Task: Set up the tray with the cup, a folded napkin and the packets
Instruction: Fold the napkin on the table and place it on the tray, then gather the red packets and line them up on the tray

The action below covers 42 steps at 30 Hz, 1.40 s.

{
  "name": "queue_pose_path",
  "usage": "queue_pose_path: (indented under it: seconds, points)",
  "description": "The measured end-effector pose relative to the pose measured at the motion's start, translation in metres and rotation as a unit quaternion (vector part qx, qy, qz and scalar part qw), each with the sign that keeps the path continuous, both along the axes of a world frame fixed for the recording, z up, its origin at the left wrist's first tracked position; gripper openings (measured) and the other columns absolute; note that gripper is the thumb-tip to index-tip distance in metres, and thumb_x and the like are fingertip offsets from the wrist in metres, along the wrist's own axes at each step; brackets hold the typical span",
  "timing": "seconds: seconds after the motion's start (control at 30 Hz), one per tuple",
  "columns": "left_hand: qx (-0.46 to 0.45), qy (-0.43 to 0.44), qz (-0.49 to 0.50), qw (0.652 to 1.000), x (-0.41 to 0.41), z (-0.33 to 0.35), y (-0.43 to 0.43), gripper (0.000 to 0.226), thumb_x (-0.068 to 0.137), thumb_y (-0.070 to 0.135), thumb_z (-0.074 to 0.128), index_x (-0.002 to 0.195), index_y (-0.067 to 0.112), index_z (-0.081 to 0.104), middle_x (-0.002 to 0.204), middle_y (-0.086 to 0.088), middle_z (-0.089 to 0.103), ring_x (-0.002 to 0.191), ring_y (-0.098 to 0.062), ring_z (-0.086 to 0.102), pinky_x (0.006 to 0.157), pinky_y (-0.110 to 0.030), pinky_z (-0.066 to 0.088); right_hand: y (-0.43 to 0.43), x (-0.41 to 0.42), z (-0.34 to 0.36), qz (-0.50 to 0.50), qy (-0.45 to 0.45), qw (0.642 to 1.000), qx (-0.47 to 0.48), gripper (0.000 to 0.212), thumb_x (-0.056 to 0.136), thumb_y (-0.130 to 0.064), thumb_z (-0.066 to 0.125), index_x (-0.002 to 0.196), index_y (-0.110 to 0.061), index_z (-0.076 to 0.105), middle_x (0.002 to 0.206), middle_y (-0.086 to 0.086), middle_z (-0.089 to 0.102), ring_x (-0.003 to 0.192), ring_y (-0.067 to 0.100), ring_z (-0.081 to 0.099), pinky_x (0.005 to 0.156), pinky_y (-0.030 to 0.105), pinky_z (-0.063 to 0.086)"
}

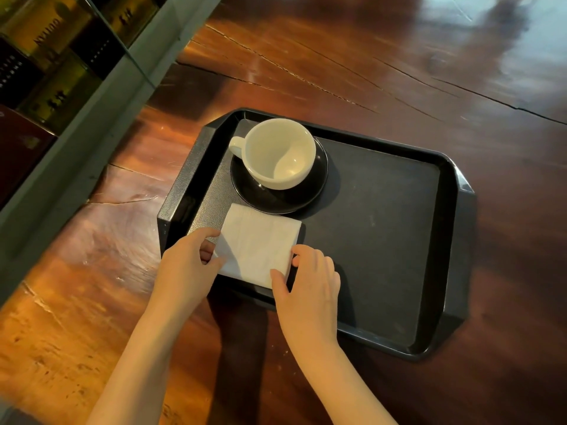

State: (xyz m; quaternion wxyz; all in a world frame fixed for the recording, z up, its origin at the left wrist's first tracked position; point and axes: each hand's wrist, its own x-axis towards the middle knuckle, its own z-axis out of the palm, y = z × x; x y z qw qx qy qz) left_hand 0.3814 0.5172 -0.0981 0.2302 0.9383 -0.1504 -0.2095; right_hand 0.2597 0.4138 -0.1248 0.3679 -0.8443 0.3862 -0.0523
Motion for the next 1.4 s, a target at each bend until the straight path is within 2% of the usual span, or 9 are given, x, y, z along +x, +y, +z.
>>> queue_pose_path:
  seconds: [0.2, 0.3, 0.43, 0.63, 0.77, 1.03, 1.13, 1.27, 1.4]
  points:
    - [-0.004, 0.017, 0.008, 1.0, 0.0, 0.004, 0.001, 0.043, 0.084, 0.004, 0.061, 0.124, 0.018, 0.055, 0.094, 0.001, 0.058, 0.083, -0.011, 0.053, 0.072, -0.022, 0.037, -0.003, 0.001, 0.008, 0.016, 0.029, 0.999, 0.028, 0.037, 0.087, -0.038, 0.056, 0.119, -0.024, 0.042, 0.113, -0.008, 0.05, 0.094, 0.004, 0.036, 0.082, 0.02, 0.028]
    - [-0.02, 0.019, 0.017, 0.999, -0.002, 0.013, -0.001, 0.041, 0.085, 0.003, 0.058, 0.123, 0.017, 0.056, 0.096, 0.001, 0.058, 0.086, -0.013, 0.053, 0.075, -0.024, 0.04, -0.007, -0.004, 0.019, 0.022, 0.04, 0.997, 0.059, 0.047, 0.086, -0.04, 0.058, 0.126, -0.023, 0.04, 0.12, -0.007, 0.05, 0.105, 0.007, 0.043, 0.088, 0.022, 0.032]
    - [-0.037, -0.015, 0.006, 0.999, -0.014, 0.031, -0.013, 0.03, 0.086, 0.004, 0.055, 0.112, 0.019, 0.059, 0.099, -0.003, 0.061, 0.089, -0.019, 0.055, 0.077, -0.03, 0.045, -0.03, -0.023, 0.038, 0.038, 0.043, 0.997, 0.049, 0.052, 0.088, -0.041, 0.055, 0.132, -0.02, 0.037, 0.125, -0.002, 0.05, 0.116, 0.014, 0.044, 0.098, 0.032, 0.037]
    - [-0.033, -0.015, -0.141, 0.989, -0.07, 0.059, -0.082, 0.032, 0.091, 0.022, 0.055, 0.122, 0.019, 0.056, 0.117, 0.0, 0.061, 0.103, -0.016, 0.058, 0.088, -0.029, 0.044, -0.097, -0.083, 0.068, 0.069, 0.089, 0.991, 0.068, 0.046, 0.089, -0.037, 0.054, 0.13, -0.02, 0.043, 0.127, 0.0, 0.05, 0.121, 0.018, 0.043, 0.099, 0.035, 0.041]
    - [-0.03, -0.004, -0.241, 0.97, -0.127, 0.071, -0.143, 0.031, 0.09, 0.026, 0.054, 0.121, 0.02, 0.057, 0.117, -0.002, 0.062, 0.106, -0.017, 0.058, 0.089, -0.03, 0.044, -0.143, -0.158, 0.084, 0.038, 0.102, 0.989, 0.095, 0.039, 0.088, -0.037, 0.055, 0.123, -0.022, 0.05, 0.125, -0.002, 0.054, 0.117, 0.017, 0.049, 0.097, 0.036, 0.044]
    - [-0.016, 0.044, -0.374, 0.926, -0.322, 0.071, -0.259, 0.029, 0.089, 0.028, 0.056, 0.117, 0.02, 0.059, 0.113, 0.0, 0.064, 0.107, -0.018, 0.057, 0.09, -0.029, 0.042, -0.216, -0.387, 0.088, -0.146, 0.094, 0.978, 0.119, 0.036, 0.09, -0.034, 0.053, 0.123, -0.018, 0.052, 0.124, 0.001, 0.055, 0.114, 0.017, 0.052, 0.096, 0.032, 0.043]
    - [0.008, 0.061, -0.43, 0.901, -0.403, 0.066, -0.296, 0.031, 0.089, 0.029, 0.054, 0.118, 0.02, 0.058, 0.116, -0.001, 0.064, 0.108, -0.018, 0.057, 0.09, -0.029, 0.043, -0.242, -0.469, 0.088, -0.187, 0.105, 0.97, 0.111, 0.037, 0.09, -0.033, 0.053, 0.123, -0.016, 0.053, 0.123, 0.002, 0.057, 0.112, 0.017, 0.054, 0.093, 0.03, 0.043]
    - [0.021, 0.067, -0.483, 0.873, -0.489, 0.06, -0.345, 0.033, 0.089, 0.028, 0.054, 0.121, 0.019, 0.056, 0.118, -0.002, 0.063, 0.11, -0.02, 0.056, 0.093, -0.03, 0.043, -0.28, -0.556, 0.081, -0.23, 0.142, 0.96, 0.078, 0.038, 0.089, -0.032, 0.053, 0.123, -0.014, 0.052, 0.123, 0.007, 0.056, 0.113, 0.023, 0.052, 0.095, 0.036, 0.044]
    - [0.025, 0.033, -0.517, 0.855, -0.559, 0.044, -0.395, 0.041, 0.089, 0.027, 0.053, 0.13, 0.021, 0.049, 0.13, -0.004, 0.054, 0.12, -0.024, 0.049, 0.098, -0.037, 0.043, -0.314, -0.617, 0.069, -0.322, 0.185, 0.928, 0.028, 0.043, 0.089, -0.029, 0.055, 0.127, -0.011, 0.047, 0.127, 0.011, 0.052, 0.119, 0.029, 0.046, 0.095, 0.04, 0.042]
